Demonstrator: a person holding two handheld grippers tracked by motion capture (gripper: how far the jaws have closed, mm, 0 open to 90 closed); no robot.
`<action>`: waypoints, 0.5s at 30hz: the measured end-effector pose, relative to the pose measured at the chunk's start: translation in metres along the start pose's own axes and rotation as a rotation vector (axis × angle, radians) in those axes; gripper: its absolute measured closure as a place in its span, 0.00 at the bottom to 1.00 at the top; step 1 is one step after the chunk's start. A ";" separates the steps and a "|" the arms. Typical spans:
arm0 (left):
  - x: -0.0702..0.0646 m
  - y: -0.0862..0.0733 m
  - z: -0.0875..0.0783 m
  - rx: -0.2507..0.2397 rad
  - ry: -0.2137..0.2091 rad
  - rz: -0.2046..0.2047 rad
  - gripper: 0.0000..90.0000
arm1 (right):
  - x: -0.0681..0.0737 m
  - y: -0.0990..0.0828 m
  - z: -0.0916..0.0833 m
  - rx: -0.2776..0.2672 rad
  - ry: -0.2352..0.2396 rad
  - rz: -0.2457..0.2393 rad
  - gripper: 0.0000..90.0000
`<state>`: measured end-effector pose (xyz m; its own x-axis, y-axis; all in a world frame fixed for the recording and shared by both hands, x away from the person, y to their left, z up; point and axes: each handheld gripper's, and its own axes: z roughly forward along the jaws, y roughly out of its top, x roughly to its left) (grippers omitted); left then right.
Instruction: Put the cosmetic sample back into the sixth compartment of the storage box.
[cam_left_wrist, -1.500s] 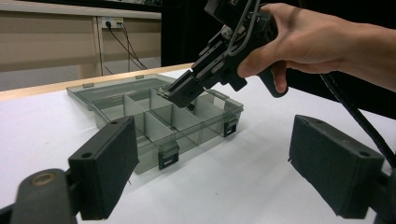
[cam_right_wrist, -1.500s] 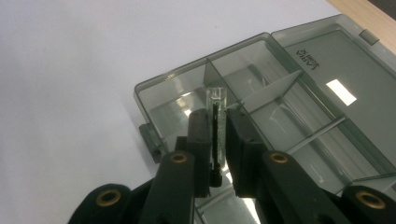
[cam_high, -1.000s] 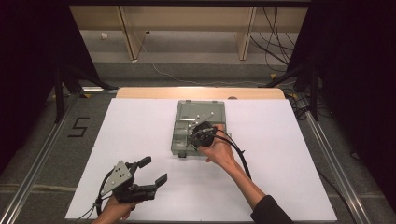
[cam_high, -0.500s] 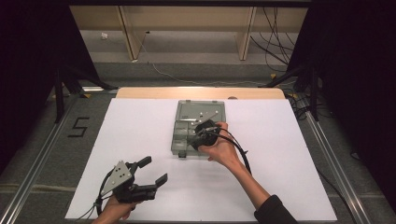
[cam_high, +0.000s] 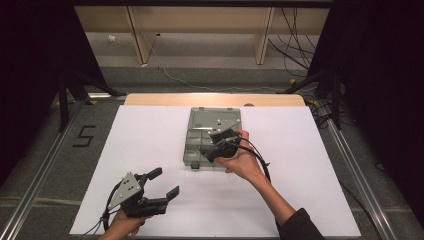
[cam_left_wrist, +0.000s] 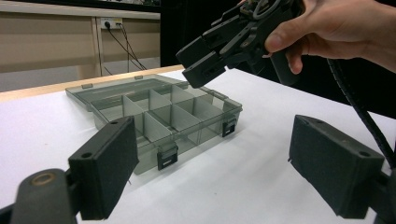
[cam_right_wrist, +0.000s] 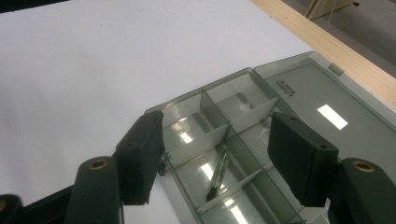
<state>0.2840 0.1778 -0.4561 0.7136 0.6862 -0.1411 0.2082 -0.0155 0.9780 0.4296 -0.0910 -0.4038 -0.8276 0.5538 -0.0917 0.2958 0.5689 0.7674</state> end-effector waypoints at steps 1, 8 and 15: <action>0.000 0.000 0.000 0.001 0.000 0.001 0.17 | 0.000 0.000 0.000 0.000 0.000 0.000 0.41; -0.001 0.000 -0.001 0.001 0.005 -0.004 0.17 | 0.005 0.002 -0.015 -0.037 0.027 -0.013 0.38; -0.001 0.000 -0.001 0.003 0.008 -0.001 0.17 | 0.012 0.002 -0.022 -0.057 0.037 -0.036 0.36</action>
<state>0.2823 0.1781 -0.4556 0.7080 0.6919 -0.1413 0.2111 -0.0164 0.9773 0.4096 -0.0969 -0.3891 -0.8545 0.5103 -0.0972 0.2389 0.5522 0.7988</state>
